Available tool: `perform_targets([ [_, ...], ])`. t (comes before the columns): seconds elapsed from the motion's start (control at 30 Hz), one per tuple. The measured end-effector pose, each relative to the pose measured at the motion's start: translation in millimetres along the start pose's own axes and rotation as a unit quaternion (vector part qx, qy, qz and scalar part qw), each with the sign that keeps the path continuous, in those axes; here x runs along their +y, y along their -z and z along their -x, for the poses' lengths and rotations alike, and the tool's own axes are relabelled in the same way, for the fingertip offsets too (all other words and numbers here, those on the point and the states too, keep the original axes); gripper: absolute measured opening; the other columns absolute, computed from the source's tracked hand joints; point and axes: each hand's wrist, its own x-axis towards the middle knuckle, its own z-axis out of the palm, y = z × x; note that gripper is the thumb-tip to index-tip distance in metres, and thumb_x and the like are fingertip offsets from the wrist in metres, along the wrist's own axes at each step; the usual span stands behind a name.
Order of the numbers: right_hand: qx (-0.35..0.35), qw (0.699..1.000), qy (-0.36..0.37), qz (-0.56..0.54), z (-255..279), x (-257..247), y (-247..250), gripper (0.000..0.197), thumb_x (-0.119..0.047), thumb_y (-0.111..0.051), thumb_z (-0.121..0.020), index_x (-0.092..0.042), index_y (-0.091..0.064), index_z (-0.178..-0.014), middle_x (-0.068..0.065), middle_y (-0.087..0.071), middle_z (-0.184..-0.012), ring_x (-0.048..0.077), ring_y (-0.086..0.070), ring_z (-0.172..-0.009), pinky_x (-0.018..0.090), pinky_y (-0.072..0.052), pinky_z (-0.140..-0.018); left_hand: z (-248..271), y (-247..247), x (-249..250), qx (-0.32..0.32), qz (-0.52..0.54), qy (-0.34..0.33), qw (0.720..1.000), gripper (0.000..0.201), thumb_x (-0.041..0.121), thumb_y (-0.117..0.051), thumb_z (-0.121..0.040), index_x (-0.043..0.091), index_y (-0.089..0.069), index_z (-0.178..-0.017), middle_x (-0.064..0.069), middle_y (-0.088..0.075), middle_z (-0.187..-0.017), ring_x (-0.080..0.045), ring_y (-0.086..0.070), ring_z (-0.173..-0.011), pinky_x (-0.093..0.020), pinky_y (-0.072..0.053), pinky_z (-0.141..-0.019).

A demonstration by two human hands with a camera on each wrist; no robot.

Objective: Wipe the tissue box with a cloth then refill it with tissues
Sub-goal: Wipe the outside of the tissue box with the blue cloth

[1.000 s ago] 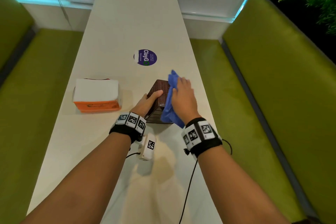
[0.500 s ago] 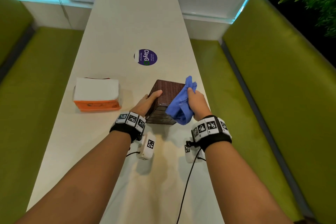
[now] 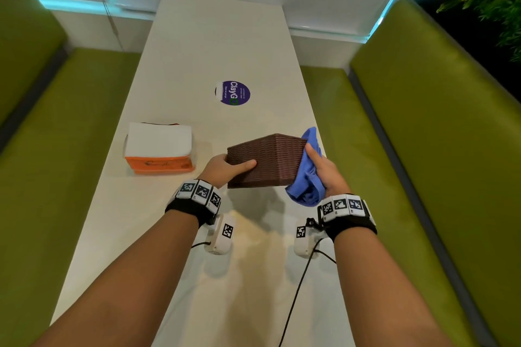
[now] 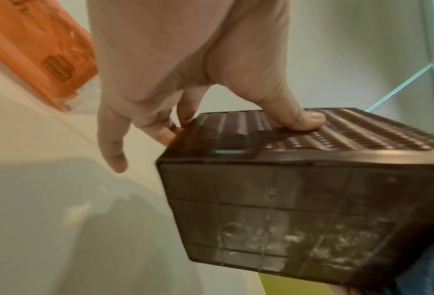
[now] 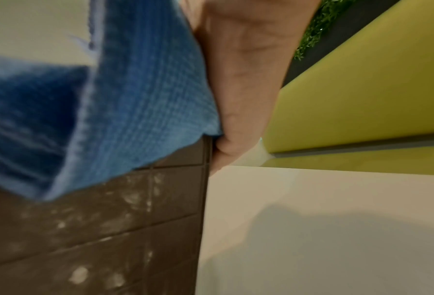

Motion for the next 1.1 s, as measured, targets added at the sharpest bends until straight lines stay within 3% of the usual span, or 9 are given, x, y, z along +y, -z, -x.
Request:
perform_targets([
  [0.07,-0.028,0.999,-0.018,-0.040,4.1,-0.5,5.6,0.089,-0.059,-0.080,-0.053,-0.013,-0.060,-0.126,0.016,-0.065,-0.123,0.031,-0.064,-0.111,0.046,-0.047,-0.101,2.9,2.0,-0.5,0.006,0.055,-0.026,0.998,0.043,0.024,-0.079,-0.075,0.012,-0.054,-0.108,-0.005,-0.063,-0.106,-0.017,-0.061,-0.091,-0.026,-0.048,-0.078],
  [0.2,-0.082,0.982,-0.062,-0.158,12.2,1.9,9.4,0.071,-0.054,-0.063,-0.073,-0.015,-0.055,-0.132,0.013,-0.064,-0.122,0.024,-0.070,-0.097,0.037,-0.058,-0.082,7.1,4.9,6.7,-0.014,0.155,-0.053,0.986,0.051,0.012,-0.084,-0.066,0.018,-0.045,-0.100,-0.009,-0.056,-0.113,-0.017,-0.062,-0.091,-0.035,-0.053,-0.084],
  [0.33,-0.101,0.966,-0.079,-0.223,18.0,9.8,6.5,0.069,-0.054,-0.066,-0.070,-0.016,-0.059,-0.128,0.009,-0.071,-0.109,0.023,-0.070,-0.095,0.038,-0.058,-0.085,6.3,11.3,12.0,-0.095,0.196,-0.035,0.975,0.118,0.030,-0.096,-0.031,0.004,-0.036,-0.130,-0.019,-0.055,-0.125,-0.032,-0.060,-0.112,-0.043,-0.051,-0.093],
  [0.4,-0.109,0.962,-0.086,-0.237,22.1,14.3,3.8,0.061,-0.055,-0.067,-0.071,-0.018,-0.063,-0.120,0.007,-0.074,-0.102,0.023,-0.071,-0.091,0.038,-0.058,-0.081,5.9,16.6,11.5,-0.147,0.185,-0.030,0.971,0.132,0.034,-0.098,-0.029,0.001,-0.031,-0.138,-0.023,-0.052,-0.132,-0.033,-0.059,-0.115,-0.038,-0.055,-0.086],
  [0.5,-0.122,0.956,-0.113,-0.243,27.8,21.5,1.0,0.050,-0.061,-0.062,-0.078,-0.021,-0.070,-0.107,0.007,-0.076,-0.094,0.025,-0.072,-0.085,0.039,-0.058,-0.075,13.2,25.2,16.7,-0.229,0.172,-0.023,0.958,0.115,0.033,-0.096,-0.025,0.003,-0.048,-0.125,-0.013,-0.068,-0.110,-0.021,-0.070,-0.094,-0.029,-0.058,-0.072],
  [0.63,-0.152,0.954,-0.107,-0.234,28.7,25.0,-2.0,0.058,-0.064,-0.062,-0.076,-0.021,-0.068,-0.114,0.008,-0.072,-0.108,0.028,-0.066,-0.101,0.045,-0.050,-0.093,20.2,33.5,23.2,-0.284,0.166,-0.003,0.944,0.088,0.023,-0.093,-0.020,0.009,-0.061,-0.101,-0.002,-0.076,-0.082,-0.014,-0.073,-0.075,-0.024,-0.059,-0.065],
  [0.8,-0.076,0.991,-0.015,-0.105,17.7,8.2,-6.4,0.041,-0.055,-0.048,-0.090,-0.020,-0.066,-0.100,0.006,-0.073,-0.079,0.019,-0.071,-0.063,0.031,-0.056,-0.058,26.4,31.0,20.5,-0.287,0.170,-0.010,0.943,0.098,0.023,-0.094,-0.026,0.008,-0.056,-0.114,-0.003,-0.076,-0.091,-0.015,-0.073,-0.083,-0.024,-0.058,-0.068],
  [0.93,-0.014,0.990,0.091,0.109,3.4,4.9,-7.8,0.024,-0.046,-0.047,-0.094,-0.025,-0.059,-0.091,-0.007,-0.068,-0.070,0.006,-0.065,-0.060,0.025,-0.048,-0.061,23.3,23.3,9.9,-0.233,0.172,-0.034,0.956,0.081,-0.002,-0.065,-0.062,-0.002,-0.037,-0.138,-0.010,-0.066,-0.105,-0.016,-0.070,-0.089,-0.026,-0.058,-0.071],
  [1.1,0.027,0.968,0.177,0.177,-12.4,10.6,-6.9,0.016,-0.033,-0.051,-0.095,-0.023,-0.063,-0.089,-0.002,-0.066,-0.079,0.015,-0.060,-0.073,0.031,-0.047,-0.073,15.6,18.0,-2.9,-0.173,0.151,-0.063,0.971,0.099,0.011,-0.081,-0.043,0.021,-0.038,-0.132,-0.009,-0.054,-0.126,-0.021,-0.057,-0.110,-0.023,-0.055,-0.079],
])
